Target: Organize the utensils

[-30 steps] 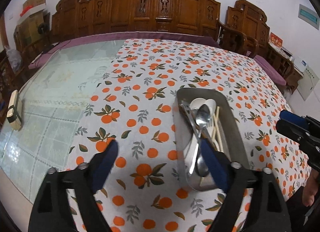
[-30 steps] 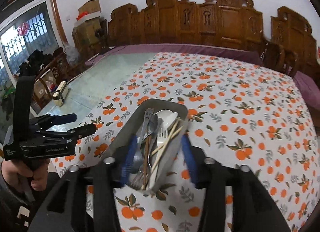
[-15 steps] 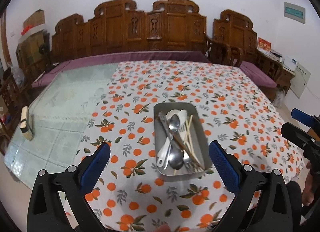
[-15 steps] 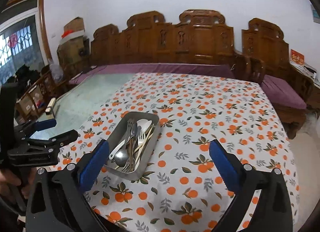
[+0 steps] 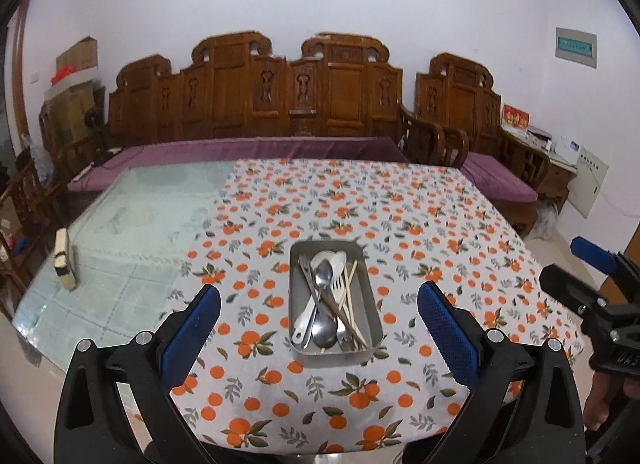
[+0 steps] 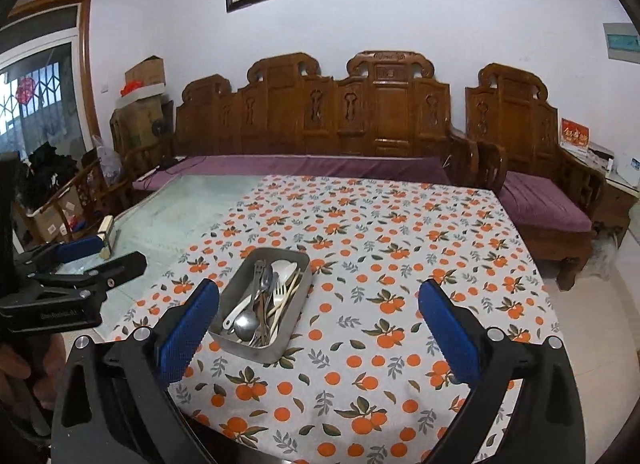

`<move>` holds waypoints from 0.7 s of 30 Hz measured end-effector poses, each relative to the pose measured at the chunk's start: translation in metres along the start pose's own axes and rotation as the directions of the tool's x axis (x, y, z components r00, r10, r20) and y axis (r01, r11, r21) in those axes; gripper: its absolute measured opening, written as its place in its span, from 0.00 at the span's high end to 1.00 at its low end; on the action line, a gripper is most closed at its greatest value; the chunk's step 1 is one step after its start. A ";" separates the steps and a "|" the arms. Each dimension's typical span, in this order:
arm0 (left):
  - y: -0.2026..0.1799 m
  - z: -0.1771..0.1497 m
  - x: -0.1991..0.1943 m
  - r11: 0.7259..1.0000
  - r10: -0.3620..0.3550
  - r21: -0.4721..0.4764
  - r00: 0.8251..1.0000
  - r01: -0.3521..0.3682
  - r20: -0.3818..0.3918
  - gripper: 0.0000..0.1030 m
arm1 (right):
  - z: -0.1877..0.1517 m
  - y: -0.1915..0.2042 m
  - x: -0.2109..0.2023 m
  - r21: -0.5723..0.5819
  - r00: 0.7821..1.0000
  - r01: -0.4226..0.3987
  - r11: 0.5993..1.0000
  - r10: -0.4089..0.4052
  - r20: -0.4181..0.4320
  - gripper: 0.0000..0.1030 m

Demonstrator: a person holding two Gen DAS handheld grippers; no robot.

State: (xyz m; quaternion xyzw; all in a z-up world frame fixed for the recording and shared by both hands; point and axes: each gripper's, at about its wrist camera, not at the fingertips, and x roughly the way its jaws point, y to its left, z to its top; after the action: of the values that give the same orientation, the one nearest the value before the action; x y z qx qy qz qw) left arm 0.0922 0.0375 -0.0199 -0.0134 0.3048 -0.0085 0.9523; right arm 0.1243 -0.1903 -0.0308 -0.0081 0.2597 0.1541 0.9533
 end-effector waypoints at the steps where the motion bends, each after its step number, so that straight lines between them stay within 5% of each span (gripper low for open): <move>1: -0.001 0.003 -0.004 1.000 0.001 -0.001 1.000 -0.001 0.011 0.08 | 0.002 0.000 -0.004 0.001 1.000 0.005 1.000 -0.005 0.011 0.03; 12: -0.015 0.028 -0.051 1.000 0.002 0.014 0.990 -0.004 0.144 0.08 | 0.025 0.000 -0.054 0.006 0.990 0.027 1.000 -0.028 0.135 0.03; 21: -0.023 0.030 -0.062 1.000 -0.001 0.028 0.986 -0.004 0.164 0.08 | 0.029 -0.004 -0.069 0.014 0.984 0.051 0.999 -0.052 0.172 0.03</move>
State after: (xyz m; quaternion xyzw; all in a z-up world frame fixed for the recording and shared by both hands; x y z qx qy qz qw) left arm 0.0594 0.0167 0.0414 -0.0003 0.2253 -0.0111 0.9742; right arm 0.0836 -0.2111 0.0283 0.0031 0.1766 0.1283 0.9759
